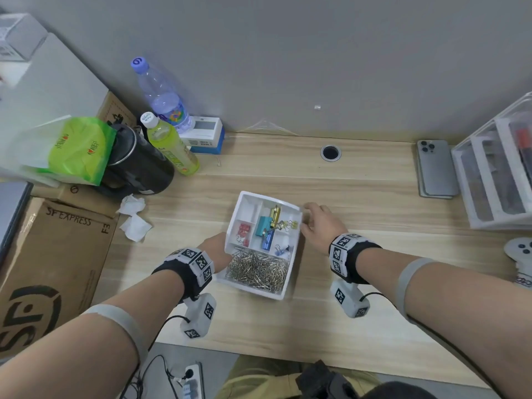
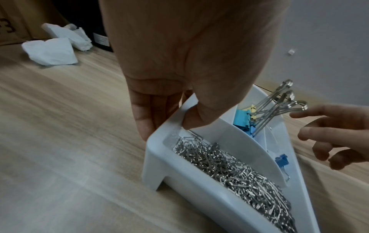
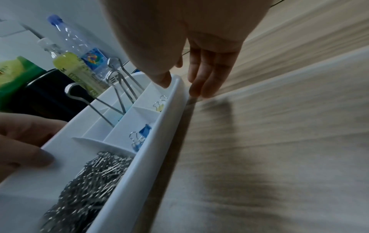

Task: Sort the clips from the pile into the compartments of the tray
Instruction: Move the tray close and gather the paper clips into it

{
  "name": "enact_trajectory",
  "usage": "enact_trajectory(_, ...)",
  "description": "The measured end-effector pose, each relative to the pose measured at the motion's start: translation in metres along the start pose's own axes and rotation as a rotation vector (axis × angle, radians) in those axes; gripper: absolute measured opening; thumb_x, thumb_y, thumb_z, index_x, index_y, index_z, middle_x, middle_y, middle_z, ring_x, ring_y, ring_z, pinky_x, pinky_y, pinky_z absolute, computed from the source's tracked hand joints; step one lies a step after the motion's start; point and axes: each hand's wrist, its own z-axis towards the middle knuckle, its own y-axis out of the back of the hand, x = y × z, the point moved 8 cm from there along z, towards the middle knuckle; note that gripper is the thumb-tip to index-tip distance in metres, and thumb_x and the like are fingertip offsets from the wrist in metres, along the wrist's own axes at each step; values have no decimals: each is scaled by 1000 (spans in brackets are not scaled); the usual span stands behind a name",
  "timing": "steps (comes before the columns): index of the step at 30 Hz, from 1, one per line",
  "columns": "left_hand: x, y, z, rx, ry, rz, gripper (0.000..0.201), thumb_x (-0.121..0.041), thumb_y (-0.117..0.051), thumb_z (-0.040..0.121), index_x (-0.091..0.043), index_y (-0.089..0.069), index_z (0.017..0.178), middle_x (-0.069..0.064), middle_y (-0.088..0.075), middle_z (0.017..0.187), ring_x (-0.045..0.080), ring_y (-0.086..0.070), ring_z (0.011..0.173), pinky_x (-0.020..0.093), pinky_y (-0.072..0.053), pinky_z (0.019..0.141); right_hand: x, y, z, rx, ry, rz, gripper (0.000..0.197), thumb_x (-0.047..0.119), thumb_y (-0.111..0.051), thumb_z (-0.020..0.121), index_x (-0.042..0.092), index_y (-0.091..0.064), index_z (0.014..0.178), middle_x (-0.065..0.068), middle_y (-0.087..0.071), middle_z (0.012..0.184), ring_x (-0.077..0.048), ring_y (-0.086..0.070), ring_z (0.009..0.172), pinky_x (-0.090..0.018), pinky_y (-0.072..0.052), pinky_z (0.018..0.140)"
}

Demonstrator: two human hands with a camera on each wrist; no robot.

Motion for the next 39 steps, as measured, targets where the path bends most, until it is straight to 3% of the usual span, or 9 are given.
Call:
enact_trajectory(4,-18,9,8,8,-89,55,49,-8,-48,91,-19,-47,139,7,-61,129,25,-60,111,28,-45,83,-10,1,4,40,-36,-100,45,40,-48,97,22,-45,138,-6,-61,118,-23,-62,92,-35,-53,79)
enact_trajectory(8,-29,24,23,-30,-121,62,39,-10,-50,90,-22,-55,127,-1,-64,103,21,-63,87,29,-48,71,-21,14,10,38,-103,-168,31,46,-41,100,19,-56,95,2,-59,78,-23,-60,74,-32,-47,62)
enact_trajectory(11,-35,50,32,-177,-78,16,33,-19,-55,92,-13,-55,124,4,-62,102,23,-61,88,30,-48,73,-25,23,17,44,-143,-214,33,43,-38,101,17,-50,84,1,-51,68,-24,-55,67,-31,-40,58)
enact_trajectory(14,-36,76,39,-344,-1,-41,48,-30,-61,89,-6,-47,129,14,-54,123,33,-56,110,40,-48,90,-30,33,29,18,-218,-253,38,41,-38,101,11,-59,91,-5,-55,75,-29,-54,71,-31,-41,64)
enact_trajectory(16,-36,86,42,-400,47,-78,50,-31,-61,89,-3,-43,126,17,-49,125,36,-54,110,42,-46,89,-32,38,37,14,-247,-256,39,39,-38,100,9,-62,94,-8,-55,78,-30,-54,72,-31,-43,65)
enact_trajectory(25,-48,70,69,-216,-16,-315,33,-28,-49,97,-10,-47,124,7,-69,92,26,-68,82,34,-53,72,-35,45,70,31,-347,-103,46,41,-39,100,11,-52,68,-8,-57,72,-24,-55,63,-29,-41,57)
enact_trajectory(29,-63,77,75,-213,-55,-356,40,-18,-52,95,-9,-46,134,-2,-61,95,21,-62,82,28,-45,69,-36,47,79,-15,-367,-38,41,41,-42,100,10,-55,75,-9,-61,75,-25,-58,65,-29,-41,56)
enact_trajectory(34,-71,90,81,-240,-23,-363,46,-14,-54,94,-2,-41,136,8,-60,110,22,-54,94,26,-39,78,-39,55,88,-73,-423,41,36,37,-46,100,10,-52,77,-6,-57,72,-26,-55,68,-30,-42,60)
enact_trajectory(39,-75,92,89,-165,-30,-501,30,-10,-57,89,-11,-50,119,5,-57,102,29,-61,97,37,-51,84,-42,58,89,-88,-409,153,23,21,-51,96,5,-65,89,-12,-66,84,-31,-61,80,-32,-50,71)
